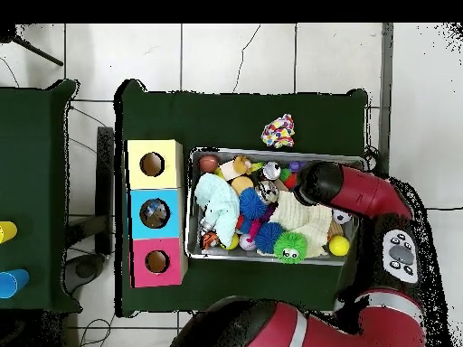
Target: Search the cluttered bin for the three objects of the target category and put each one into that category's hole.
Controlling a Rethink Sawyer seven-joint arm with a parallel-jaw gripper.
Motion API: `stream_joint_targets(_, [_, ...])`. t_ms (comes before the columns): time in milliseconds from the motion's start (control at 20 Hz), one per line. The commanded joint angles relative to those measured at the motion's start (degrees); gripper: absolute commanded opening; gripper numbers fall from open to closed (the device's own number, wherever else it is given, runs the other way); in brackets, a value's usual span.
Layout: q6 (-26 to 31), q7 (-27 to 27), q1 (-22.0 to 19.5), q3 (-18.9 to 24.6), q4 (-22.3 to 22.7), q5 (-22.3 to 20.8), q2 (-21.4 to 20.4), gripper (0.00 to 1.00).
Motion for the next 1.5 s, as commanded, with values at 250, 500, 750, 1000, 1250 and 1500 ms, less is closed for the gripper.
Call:
stream_joint_targets(250, [-11.0, 15.9, 1.3, 1.0, 4.9, 5.2, 6.4, 1.00])
stream_joint_targets(500, [-17.4, 14.7, 0.4, 0.9, 3.2, 6.4, 10.6, 1.00])
stream_joint_targets(750, [-18.9, 12.1, -0.6, 1.7, 3.3, 7.7, 11.4, 1.00])
stream_joint_targets(1000, [-19.1, 10.8, -0.5, 1.4, 3.0, 8.8, 12.6, 1.00])
stream_joint_targets(1250, [-17.0, 9.2, -0.3, 1.0, 2.8, 8.7, 12.8, 1.00])
stream_joint_targets(1500, [-8.7, 0.0, -2.9, 4.7, 0.3, 5.9, 13.2, 1.00])
